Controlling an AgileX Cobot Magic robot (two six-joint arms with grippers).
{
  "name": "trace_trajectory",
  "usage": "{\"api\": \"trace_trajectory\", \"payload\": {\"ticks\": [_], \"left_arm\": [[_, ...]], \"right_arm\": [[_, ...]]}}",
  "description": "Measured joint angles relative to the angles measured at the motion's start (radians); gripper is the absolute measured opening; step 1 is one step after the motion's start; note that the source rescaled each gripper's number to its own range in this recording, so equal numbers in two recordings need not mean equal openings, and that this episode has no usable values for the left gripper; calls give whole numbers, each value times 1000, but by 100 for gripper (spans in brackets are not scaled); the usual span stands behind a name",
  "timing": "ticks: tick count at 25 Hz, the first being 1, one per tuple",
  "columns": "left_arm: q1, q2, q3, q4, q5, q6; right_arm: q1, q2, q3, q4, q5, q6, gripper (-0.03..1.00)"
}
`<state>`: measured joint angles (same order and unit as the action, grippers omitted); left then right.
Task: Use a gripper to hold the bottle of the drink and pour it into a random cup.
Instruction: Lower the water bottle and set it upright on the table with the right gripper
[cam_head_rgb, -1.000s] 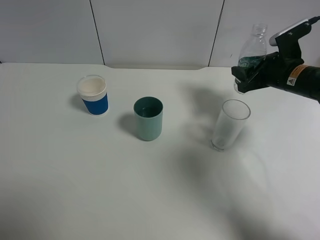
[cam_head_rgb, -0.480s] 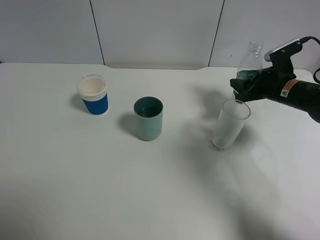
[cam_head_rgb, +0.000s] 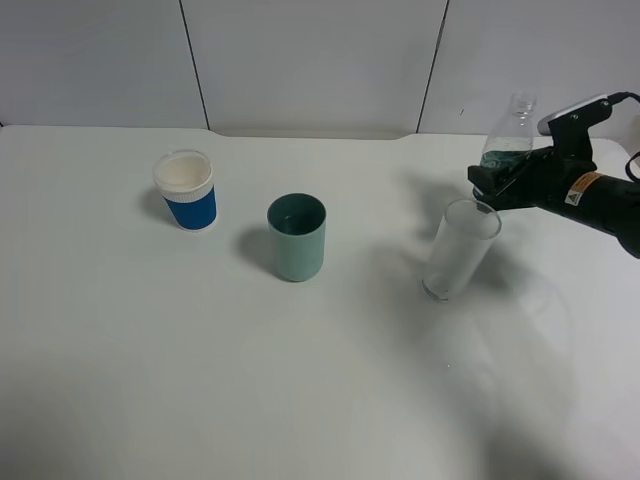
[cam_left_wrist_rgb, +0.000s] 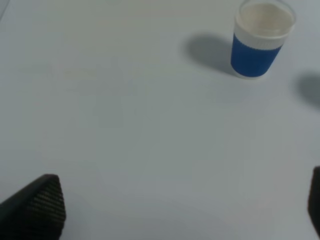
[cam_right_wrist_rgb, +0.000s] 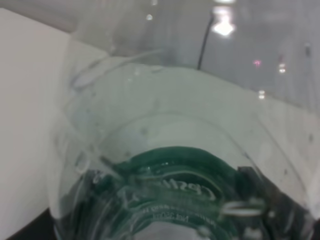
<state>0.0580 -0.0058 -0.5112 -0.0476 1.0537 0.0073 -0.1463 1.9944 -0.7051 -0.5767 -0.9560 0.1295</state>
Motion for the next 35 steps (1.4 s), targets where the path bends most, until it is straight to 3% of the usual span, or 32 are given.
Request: {"api": "trace_trajectory", "payload": {"ticks": [10,11,15,18,27,35], "left_arm": [[0,0,0,0,0,0],[0,0,0,0,0,0],[0,0,0,0,0,0],[0,0,0,0,0,0],[0,0,0,0,0,0],[0,0,0,0,0,0]], "right_arm": [[0,7,0,1,0,21,0],[0,7,0,1,0,22,4],[0,7,0,1,0,28,42],[0,7,0,2,0,28,51],[0,7,0,2,0,30,55],[0,-30,0,-36,0,120,55]]}}
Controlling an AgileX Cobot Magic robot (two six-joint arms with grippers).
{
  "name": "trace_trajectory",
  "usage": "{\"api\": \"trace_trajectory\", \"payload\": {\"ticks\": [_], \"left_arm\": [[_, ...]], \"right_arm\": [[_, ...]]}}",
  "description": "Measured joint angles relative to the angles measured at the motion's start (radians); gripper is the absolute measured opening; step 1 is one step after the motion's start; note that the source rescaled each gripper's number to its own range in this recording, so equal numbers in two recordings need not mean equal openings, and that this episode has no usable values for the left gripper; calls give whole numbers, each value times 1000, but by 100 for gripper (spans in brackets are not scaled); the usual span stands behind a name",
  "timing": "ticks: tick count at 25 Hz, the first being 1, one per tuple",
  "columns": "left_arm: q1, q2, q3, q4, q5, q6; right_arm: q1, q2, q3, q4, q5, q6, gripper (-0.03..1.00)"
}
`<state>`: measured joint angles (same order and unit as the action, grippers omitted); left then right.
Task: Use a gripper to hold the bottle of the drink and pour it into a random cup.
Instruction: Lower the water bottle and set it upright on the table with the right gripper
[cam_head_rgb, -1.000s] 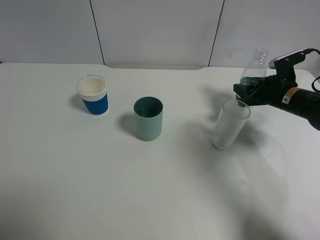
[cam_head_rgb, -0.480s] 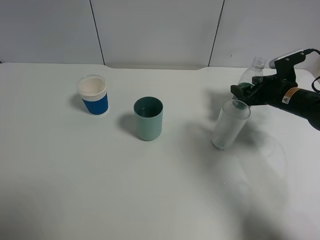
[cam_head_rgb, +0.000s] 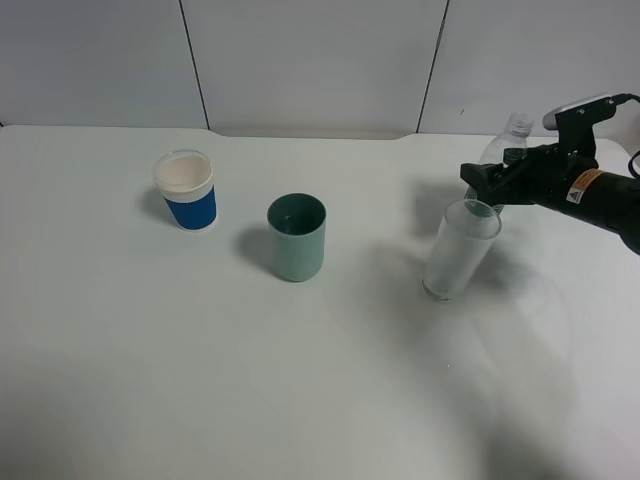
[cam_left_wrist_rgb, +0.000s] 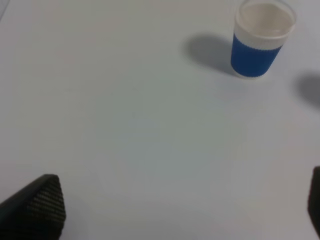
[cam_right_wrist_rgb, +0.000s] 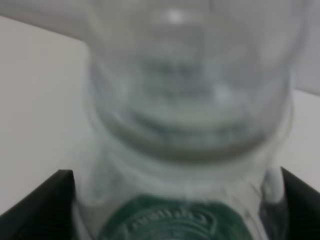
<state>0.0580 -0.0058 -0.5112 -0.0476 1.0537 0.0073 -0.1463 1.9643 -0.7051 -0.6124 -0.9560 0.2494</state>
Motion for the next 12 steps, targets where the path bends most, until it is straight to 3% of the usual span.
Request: {"api": "trace_trajectory", "payload": {"ticks": [5,12], "left_arm": [[0,0,0,0,0,0],[0,0,0,0,0,0]], "right_arm": [[0,-63,1,-30,12,61,55],[0,-178,2,-42,147,148,55]]}}
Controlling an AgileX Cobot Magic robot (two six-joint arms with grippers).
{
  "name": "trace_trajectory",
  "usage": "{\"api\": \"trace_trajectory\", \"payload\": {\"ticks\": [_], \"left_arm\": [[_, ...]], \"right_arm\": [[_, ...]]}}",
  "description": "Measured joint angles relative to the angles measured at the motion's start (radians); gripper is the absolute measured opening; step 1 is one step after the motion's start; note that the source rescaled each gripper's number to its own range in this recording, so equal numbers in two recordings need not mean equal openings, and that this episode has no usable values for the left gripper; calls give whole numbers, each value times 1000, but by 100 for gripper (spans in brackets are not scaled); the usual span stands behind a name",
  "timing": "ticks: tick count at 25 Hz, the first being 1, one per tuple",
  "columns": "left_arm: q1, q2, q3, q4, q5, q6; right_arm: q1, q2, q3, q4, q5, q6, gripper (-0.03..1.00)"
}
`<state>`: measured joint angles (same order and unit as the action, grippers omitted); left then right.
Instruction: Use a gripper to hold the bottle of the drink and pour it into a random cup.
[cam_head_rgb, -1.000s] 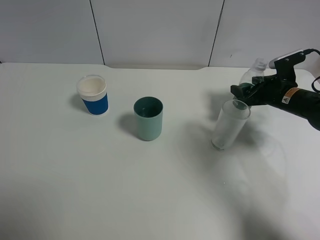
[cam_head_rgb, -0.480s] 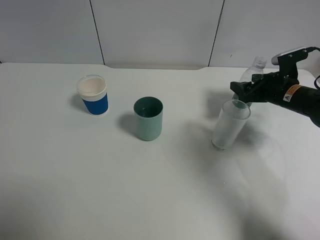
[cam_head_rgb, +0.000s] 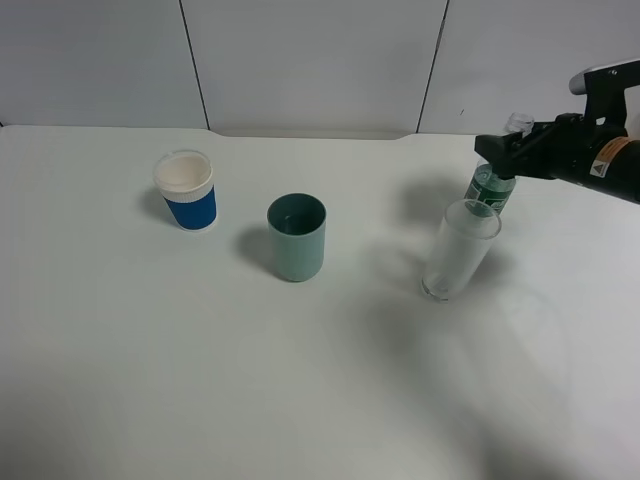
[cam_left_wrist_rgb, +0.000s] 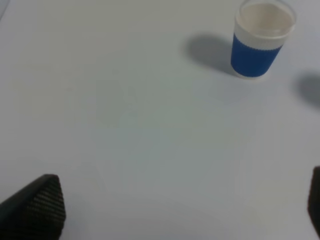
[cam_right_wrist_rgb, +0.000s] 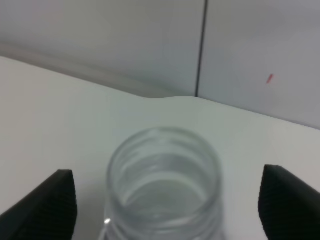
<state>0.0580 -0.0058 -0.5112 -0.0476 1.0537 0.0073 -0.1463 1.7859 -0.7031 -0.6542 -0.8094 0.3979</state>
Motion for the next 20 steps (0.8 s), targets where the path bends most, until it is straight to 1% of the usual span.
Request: {"api": "trace_trajectory", "payload": {"ticks": [5,11,14,17,20], "left_arm": [[0,0,0,0,0,0],[0,0,0,0,0,0],[0,0,0,-1,0,0],[0,0,0,-1,0,0],[0,0,0,-1,0,0]], "right_arm": [[0,-101,1,0,61,5,55],[0,-222,1,-9,76,26,55],[0,-283,1,-11,106,53,55],[0,-350,1,7,180,76,55],[0,-423,1,65,267,83,55]]}}
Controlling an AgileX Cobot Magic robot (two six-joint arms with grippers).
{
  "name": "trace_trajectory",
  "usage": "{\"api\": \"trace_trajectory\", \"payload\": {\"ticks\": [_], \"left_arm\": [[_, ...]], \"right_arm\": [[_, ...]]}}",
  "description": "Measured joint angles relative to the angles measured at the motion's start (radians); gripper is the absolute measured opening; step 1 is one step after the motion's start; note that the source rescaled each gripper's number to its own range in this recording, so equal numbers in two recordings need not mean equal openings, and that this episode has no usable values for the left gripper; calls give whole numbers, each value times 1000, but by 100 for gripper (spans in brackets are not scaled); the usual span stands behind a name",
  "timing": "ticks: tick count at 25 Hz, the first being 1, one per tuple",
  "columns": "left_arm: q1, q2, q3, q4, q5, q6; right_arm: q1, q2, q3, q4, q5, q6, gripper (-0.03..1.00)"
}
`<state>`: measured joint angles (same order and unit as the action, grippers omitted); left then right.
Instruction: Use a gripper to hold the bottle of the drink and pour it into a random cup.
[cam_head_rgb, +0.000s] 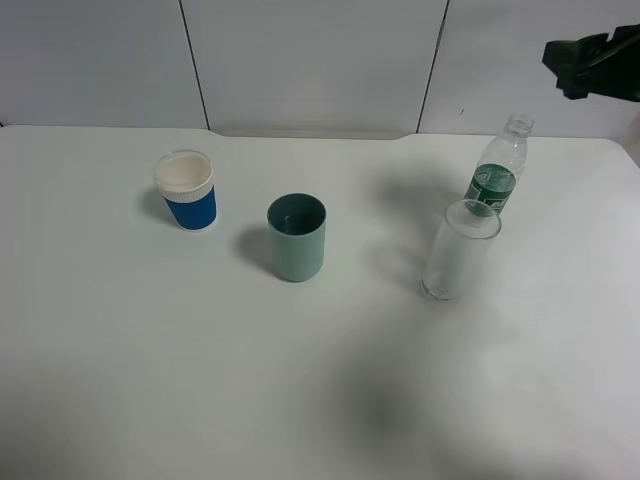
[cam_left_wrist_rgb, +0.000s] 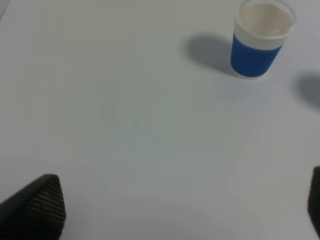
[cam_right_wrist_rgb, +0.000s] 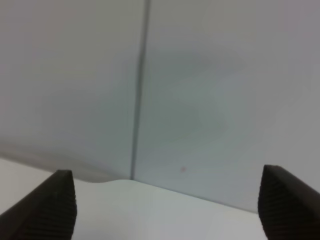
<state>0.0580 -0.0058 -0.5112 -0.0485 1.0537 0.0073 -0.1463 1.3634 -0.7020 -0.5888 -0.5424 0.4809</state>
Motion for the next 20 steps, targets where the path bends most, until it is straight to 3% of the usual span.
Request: {"api": "trace_trajectory", "payload": {"ticks": [6,9,10,11,14,20], "left_arm": [[0,0,0,0,0,0],[0,0,0,0,0,0],[0,0,0,0,0,0],[0,0,0,0,0,0],[0,0,0,0,0,0],[0,0,0,0,0,0]], "right_arm": [[0,-174,1,187,174,-44,55],[0,-265,1,259,298,-146,55],[0,-265,1,259,298,-146,55],[0,-333,1,303,368,-229,55],[0,-434,1,369,453,-327,55],[0,-687,1,495,616,-449,55]]}}
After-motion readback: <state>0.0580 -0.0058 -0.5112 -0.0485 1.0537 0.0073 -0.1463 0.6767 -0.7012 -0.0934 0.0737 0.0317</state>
